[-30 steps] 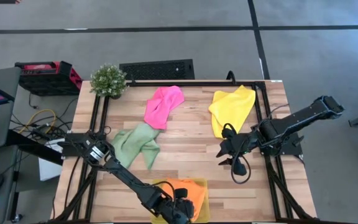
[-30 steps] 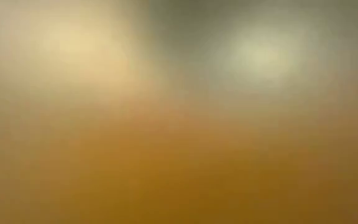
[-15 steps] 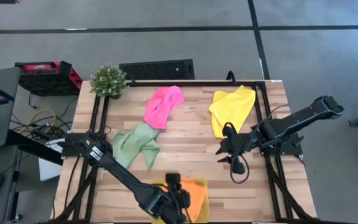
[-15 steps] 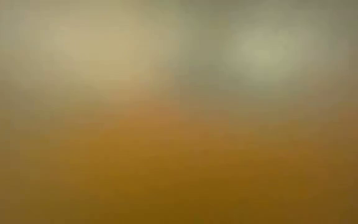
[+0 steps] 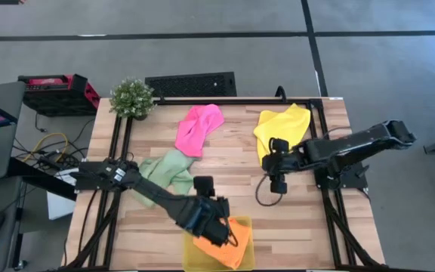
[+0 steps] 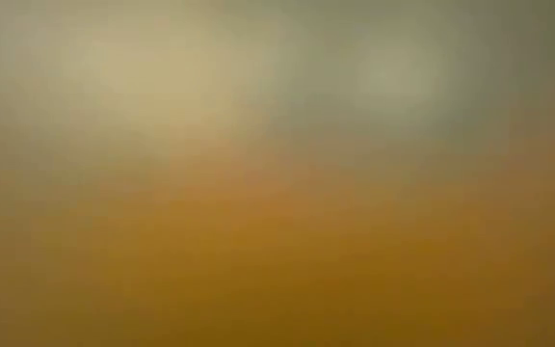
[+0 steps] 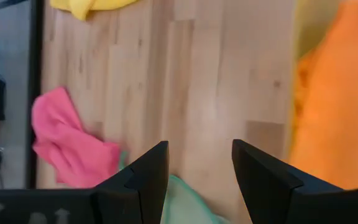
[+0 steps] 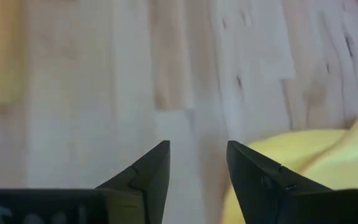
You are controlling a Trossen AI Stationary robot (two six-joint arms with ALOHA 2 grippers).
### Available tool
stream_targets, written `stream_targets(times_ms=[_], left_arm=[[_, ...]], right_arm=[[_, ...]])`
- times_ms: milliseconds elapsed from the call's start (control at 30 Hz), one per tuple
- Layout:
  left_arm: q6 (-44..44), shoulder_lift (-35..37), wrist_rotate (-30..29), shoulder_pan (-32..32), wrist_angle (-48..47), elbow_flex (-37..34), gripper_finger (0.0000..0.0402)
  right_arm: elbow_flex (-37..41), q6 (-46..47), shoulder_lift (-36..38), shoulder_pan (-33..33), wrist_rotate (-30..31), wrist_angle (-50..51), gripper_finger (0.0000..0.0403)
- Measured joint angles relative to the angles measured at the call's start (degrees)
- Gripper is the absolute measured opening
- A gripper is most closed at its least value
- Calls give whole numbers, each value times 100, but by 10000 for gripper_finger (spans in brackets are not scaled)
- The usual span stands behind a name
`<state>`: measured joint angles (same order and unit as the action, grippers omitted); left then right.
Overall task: Fold microfiber towels
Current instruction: Fold the yellow microfiber cloth
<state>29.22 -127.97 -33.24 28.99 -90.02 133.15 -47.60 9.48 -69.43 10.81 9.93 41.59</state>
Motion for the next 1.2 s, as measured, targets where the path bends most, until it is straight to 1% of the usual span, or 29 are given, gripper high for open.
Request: stream_targets(times_ms=[67, 167, 300, 433, 533, 600, 733, 767, 900, 1200], left_arm=[[-161, 56, 2, -152, 12, -44, 169], [-625, 144, 202, -392, -5, -91, 169], [-1358, 323, 257, -734, -2, -91, 169], [-1838, 604, 349, -1248, 0, -91, 169], [-1952, 877, 428, -1702, -3, -91, 169], [-1971, 1032, 527, -1968, -3, -91, 169], [-2156, 1245, 604, -2336, -2, -91, 169], [-2214, 1293, 603, -2404, 1, -91, 169], [-2301, 1438, 604, -2574, 0, -91, 169], [-2657, 1466, 605, -2751, 0, -91, 169]], right_arm=[[0, -238, -277, -136, 4, 104, 184], [5, -720, -729, -294, 8, 316, 184], [5, -1003, -1115, -620, 301, 207, 184], [5, -1012, -1158, -1285, 402, -54, 184], [5, -995, -1158, -1849, 411, -324, 184], [3, -1002, -1186, -2163, 415, -614, 184], [0, -1131, -1493, -2634, 367, -1314, 184], [-6, -1149, -1598, -2723, 363, -1516, 184], [-2, -1341, -2015, -3001, 372, -1645, 184], [-2, -1555, -2430, -3368, 390, -1983, 184]])
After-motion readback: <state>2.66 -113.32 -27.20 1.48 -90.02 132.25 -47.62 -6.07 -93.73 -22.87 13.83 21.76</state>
